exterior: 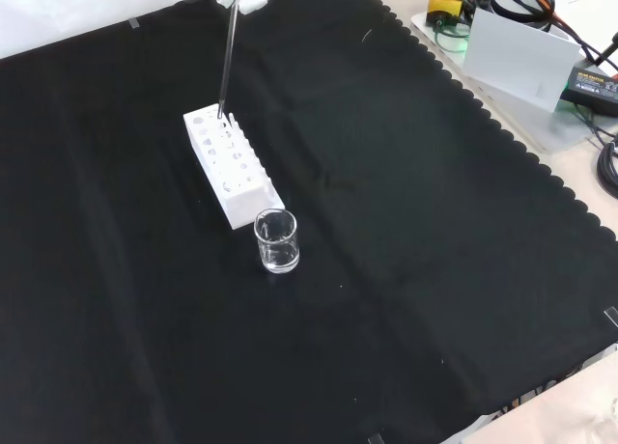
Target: Stir in the beaker to the left of the white test tube rack with the glass rod.
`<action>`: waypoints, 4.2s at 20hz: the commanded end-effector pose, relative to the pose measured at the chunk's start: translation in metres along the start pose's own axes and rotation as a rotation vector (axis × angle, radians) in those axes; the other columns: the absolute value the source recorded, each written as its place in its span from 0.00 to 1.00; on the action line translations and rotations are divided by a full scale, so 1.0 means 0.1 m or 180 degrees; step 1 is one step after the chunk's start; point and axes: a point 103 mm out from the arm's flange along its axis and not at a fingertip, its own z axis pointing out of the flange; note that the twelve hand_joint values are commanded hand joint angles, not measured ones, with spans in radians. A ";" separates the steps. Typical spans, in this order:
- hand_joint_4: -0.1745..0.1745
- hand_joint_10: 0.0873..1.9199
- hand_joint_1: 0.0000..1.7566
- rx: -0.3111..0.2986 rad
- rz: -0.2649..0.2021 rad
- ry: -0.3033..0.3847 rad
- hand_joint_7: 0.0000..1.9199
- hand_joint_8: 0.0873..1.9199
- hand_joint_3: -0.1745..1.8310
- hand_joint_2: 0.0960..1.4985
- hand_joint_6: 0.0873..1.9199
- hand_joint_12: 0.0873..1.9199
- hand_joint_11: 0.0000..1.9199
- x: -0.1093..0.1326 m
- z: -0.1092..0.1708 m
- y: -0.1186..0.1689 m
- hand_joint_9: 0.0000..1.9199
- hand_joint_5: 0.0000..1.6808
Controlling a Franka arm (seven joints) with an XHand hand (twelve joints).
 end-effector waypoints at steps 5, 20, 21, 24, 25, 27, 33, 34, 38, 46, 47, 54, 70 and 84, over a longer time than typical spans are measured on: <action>0.00 0.16 0.68 -0.0045 -0.0139 0.0000 0.85 0.31 0.58 0.32 0.51 0.36 0.89 0.28 -0.07 -0.08 0.96 0.70; 0.00 0.16 0.68 -0.0103 -0.0503 0.0048 0.85 0.31 0.58 0.32 0.51 0.36 0.89 0.95 -0.16 0.03 0.96 0.70; 0.00 0.15 0.68 -0.0104 -0.0543 0.0054 0.85 0.31 0.58 0.32 0.51 0.36 0.89 1.01 -0.16 0.04 0.96 0.70; 0.00 0.15 0.68 -0.0098 -0.0657 0.0063 0.85 0.31 0.58 0.32 0.51 0.36 0.89 1.19 -0.13 0.07 0.96 0.70; 0.00 0.15 0.68 -0.0095 -0.0686 0.0066 0.85 0.31 0.58 0.32 0.51 0.36 0.89 1.23 -0.12 0.08 0.96 0.70; 0.00 0.15 0.68 -0.0088 -0.0738 0.0074 0.85 0.31 0.58 0.32 0.51 0.36 0.89 1.32 -0.10 0.11 0.96 0.70; 0.00 0.15 0.68 -0.0079 -0.0884 0.0101 0.86 0.30 0.58 0.32 0.51 0.36 0.89 1.54 -0.05 0.19 0.96 0.70; 0.00 0.15 0.68 -0.0074 -0.0901 0.0102 0.86 0.30 0.58 0.32 0.51 0.36 0.89 1.57 -0.04 0.20 0.96 0.70; 0.00 0.15 0.68 -0.0050 -0.0952 0.0105 0.86 0.30 0.58 0.32 0.51 0.36 0.89 1.63 0.03 0.28 0.97 0.70; 0.00 0.15 0.68 0.0020 -0.1002 0.0151 0.86 0.30 0.58 0.32 0.51 0.37 0.89 1.65 0.19 0.49 0.97 0.70; 0.00 0.15 0.68 0.0023 -0.1003 0.0155 0.86 0.30 0.58 0.32 0.51 0.37 0.89 1.65 0.21 0.51 0.97 0.70; 0.00 0.15 0.68 0.0065 -0.0998 0.0180 0.86 0.30 0.58 0.32 0.51 0.37 0.90 1.62 0.28 0.60 0.97 0.70; 0.00 0.15 0.68 0.0275 -0.1015 0.0188 0.86 0.30 0.58 0.31 0.51 0.37 0.90 1.48 0.73 0.65 0.97 0.70; 0.00 0.14 0.68 0.0417 -0.1112 0.0230 0.86 0.30 0.58 0.31 0.51 0.37 0.90 1.71 0.92 0.71 0.97 0.70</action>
